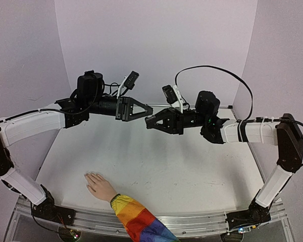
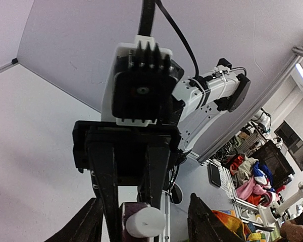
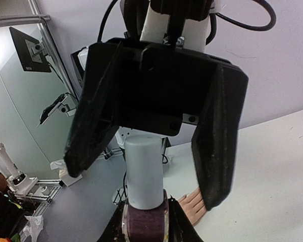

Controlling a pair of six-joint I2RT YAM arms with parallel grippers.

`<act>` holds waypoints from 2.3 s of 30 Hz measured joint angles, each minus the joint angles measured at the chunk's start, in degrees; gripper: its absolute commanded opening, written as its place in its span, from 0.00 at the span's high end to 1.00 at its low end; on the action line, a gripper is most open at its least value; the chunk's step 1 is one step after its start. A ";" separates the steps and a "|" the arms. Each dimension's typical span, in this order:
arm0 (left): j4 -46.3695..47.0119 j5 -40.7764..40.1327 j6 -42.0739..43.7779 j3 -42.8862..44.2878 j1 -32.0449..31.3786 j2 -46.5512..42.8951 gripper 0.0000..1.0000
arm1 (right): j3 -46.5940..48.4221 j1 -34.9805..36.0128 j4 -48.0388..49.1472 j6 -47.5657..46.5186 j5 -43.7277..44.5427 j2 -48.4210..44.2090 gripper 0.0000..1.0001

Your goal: Paint the nails

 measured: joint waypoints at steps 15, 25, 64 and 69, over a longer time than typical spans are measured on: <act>-0.81 -10.08 3.85 0.00 0.26 0.09 1.00 | -0.07 3.02 -8.76 -6.60 21.42 -2.36 1.00; -5.18 -20.13 5.20 0.37 -0.81 0.15 0.82 | 0.07 19.39 -17.84 -25.46 80.65 -4.70 1.00; -2.84 -1.81 3.30 0.52 -2.14 -1.64 0.86 | -1.27 0.33 -1.03 -2.91 1.20 -2.45 1.00; -3.54 -6.40 6.10 0.35 -1.90 -1.51 0.99 | -0.76 0.31 -5.92 -4.98 6.14 -2.45 1.00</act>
